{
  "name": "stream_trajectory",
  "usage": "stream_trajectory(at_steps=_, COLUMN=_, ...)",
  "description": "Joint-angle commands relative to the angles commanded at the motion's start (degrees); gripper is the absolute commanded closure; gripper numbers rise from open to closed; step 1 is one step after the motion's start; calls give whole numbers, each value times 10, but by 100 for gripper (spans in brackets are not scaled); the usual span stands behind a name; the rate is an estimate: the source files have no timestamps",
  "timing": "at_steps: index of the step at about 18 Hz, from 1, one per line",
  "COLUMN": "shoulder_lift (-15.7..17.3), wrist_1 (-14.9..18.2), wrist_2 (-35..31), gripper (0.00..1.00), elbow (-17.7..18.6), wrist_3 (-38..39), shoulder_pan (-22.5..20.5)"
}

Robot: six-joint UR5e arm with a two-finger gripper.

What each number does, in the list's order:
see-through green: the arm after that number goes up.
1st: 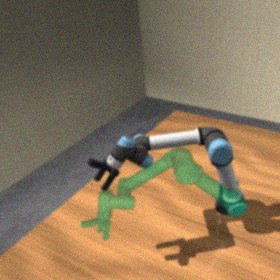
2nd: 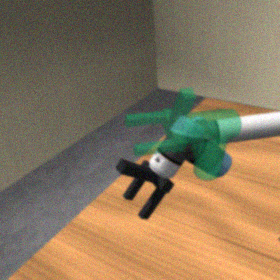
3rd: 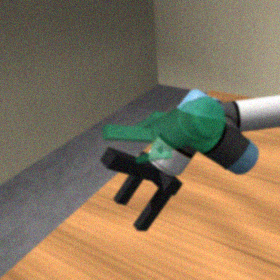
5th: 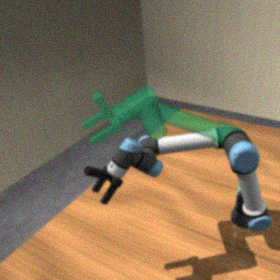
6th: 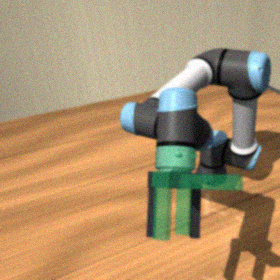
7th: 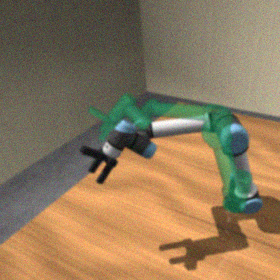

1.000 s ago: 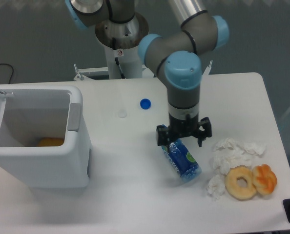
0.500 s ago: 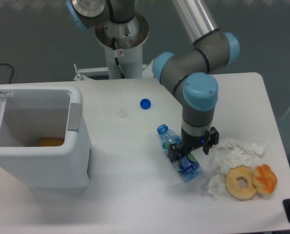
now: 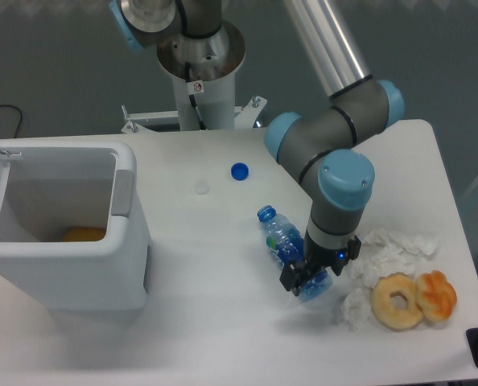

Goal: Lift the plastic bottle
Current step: 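Lower the gripper around the bottle's blue-labelled middle, then close the gripper fingers on the bottle body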

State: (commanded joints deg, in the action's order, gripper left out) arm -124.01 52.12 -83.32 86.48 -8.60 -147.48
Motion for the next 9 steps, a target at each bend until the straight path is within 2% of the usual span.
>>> stream_trajectory(at_steps=9, shoulder_lift=0, wrist_1=1, wrist_2=-2, gripper=0, elbow=9, wrist_3=-36, shoulder_pan=-4)
